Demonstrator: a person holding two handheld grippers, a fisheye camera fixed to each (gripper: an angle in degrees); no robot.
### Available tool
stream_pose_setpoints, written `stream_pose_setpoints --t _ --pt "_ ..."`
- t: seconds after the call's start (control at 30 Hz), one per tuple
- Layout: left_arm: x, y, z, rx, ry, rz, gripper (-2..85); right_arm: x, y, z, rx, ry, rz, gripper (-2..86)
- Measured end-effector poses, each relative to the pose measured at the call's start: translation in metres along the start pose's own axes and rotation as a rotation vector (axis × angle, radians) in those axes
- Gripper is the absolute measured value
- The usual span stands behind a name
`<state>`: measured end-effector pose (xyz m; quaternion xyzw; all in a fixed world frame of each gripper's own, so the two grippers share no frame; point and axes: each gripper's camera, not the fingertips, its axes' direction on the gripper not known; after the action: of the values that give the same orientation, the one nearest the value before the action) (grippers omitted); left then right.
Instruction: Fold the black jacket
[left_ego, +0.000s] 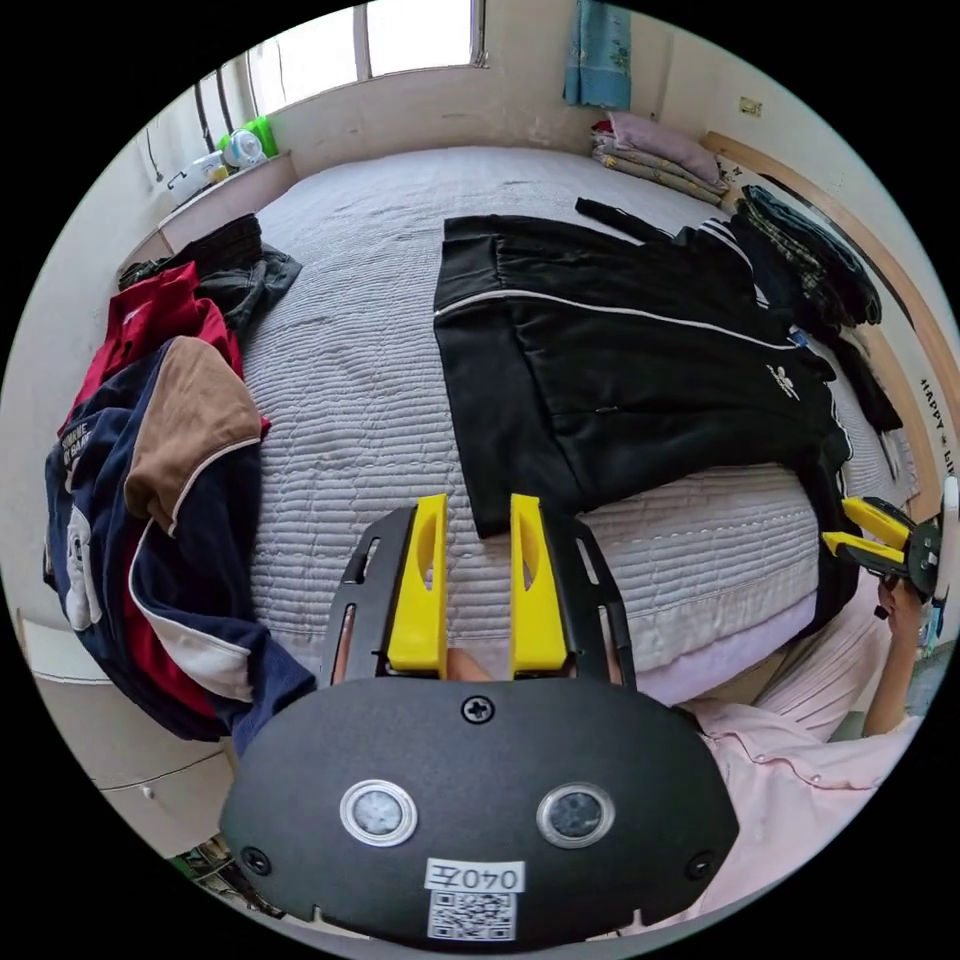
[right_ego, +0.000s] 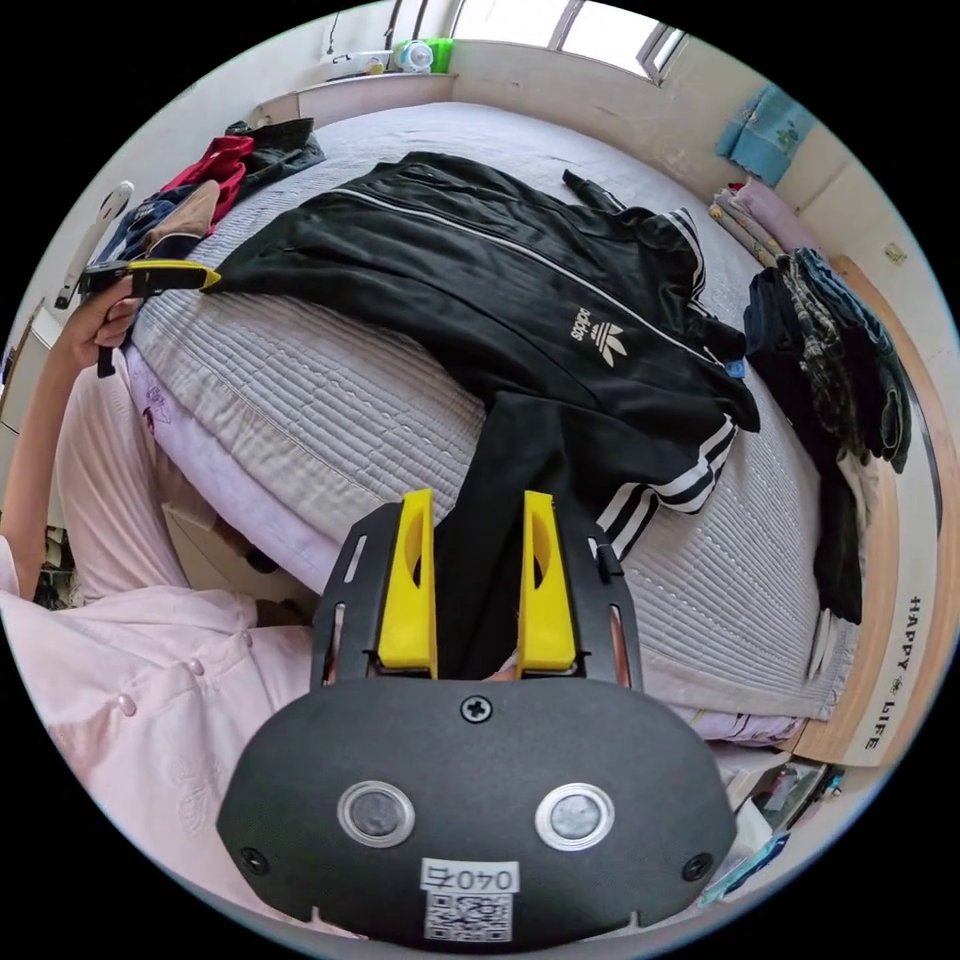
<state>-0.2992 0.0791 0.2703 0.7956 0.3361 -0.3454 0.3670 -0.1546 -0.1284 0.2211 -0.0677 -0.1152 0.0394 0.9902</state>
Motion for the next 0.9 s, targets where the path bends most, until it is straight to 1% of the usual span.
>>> stream_pose_setpoints --t 0.07,0.1,0.13,0.17,0.23,0.33,0.4,0.5,0.53,0.63,0.7,0.73,0.77,0.8,0.83,0.87,0.9 --pt "0.006 -0.003 0.003 -0.008 0.014 0.031 1.3 -0.002 -0.001 0.009 -0.007 0.032 0.006 11.1" --pt "0.011 -0.005 0.003 -0.016 -0.009 0.064 0.2 -0.002 -0.001 0.012 -0.012 0.047 0.005 10.2" --pt "0.014 -0.006 0.003 -0.017 -0.022 0.083 -0.3 -0.004 -0.001 0.02 -0.032 0.081 -0.012 8.3" --pt "0.019 -0.009 0.001 -0.02 -0.042 0.127 -0.9 -0.007 0.0 0.022 -0.04 0.072 -0.064 5.8" --pt "0.023 -0.019 -0.008 -0.023 -0.079 0.18 -1.2 -0.004 0.0 0.018 -0.064 0.088 -0.103 3.4" --pt "0.015 -0.052 -0.058 0.06 -0.044 0.224 -1.3 0.012 0.007 -0.004 -0.076 0.106 -0.171 1.4" --pt "0.002 -0.081 -0.107 0.133 0.025 0.24 -1.3 0.023 0.014 -0.024 -0.055 0.1 -0.202 0.8" --pt "-0.008 -0.095 -0.131 0.135 0.044 0.25 -1.2 0.022 0.024 -0.039 -0.053 0.115 -0.301 0.4" --pt "-0.01 -0.094 -0.128 0.117 0.039 0.25 -1.2 0.016 0.027 -0.034 -0.075 0.119 -0.353 0.4" --pt "-0.019 -0.075 -0.07 -0.064 0.01 0.232 -1.3 -0.009 0.038 -0.001 -0.164 0.129 -0.494 0.9" --pt "-0.026 -0.047 -0.009 -0.22 0.016 0.203 -1.4 -0.017 0.041 0.012 -0.183 0.165 -0.504 1.8" --pt "-0.026 -0.04 0.002 -0.246 0.027 0.201 -1.4 -0.017 0.043 0.007 -0.184 0.175 -0.494 2.5" --pt "-0.027 -0.026 0.012 -0.243 0.036 0.18 -1.3 -0.015 0.044 -0.001 -0.186 0.161 -0.478 3.2" --pt "-0.029 -0.018 0.006 -0.186 0.043 0.152 -1.1 -0.012 0.045 -0.007 -0.193 0.14 -0.466 3.6" --pt "-0.032 -0.015 0.001 -0.173 0.042 0.131 -1.1 -0.005 0.045 -0.022 -0.207 0.071 -0.443 3.8" --pt "-0.039 -0.01 -0.013 -0.129 -0.018 0.068 -1.1 0.003 0.047 -0.042 -0.171 0.016 -0.421 2.7" --pt "-0.042 -0.005 -0.034 -0.048 -0.15 0.02 -1.1 0.007 0.048 -0.053 -0.129 0.001 -0.403 1.5"
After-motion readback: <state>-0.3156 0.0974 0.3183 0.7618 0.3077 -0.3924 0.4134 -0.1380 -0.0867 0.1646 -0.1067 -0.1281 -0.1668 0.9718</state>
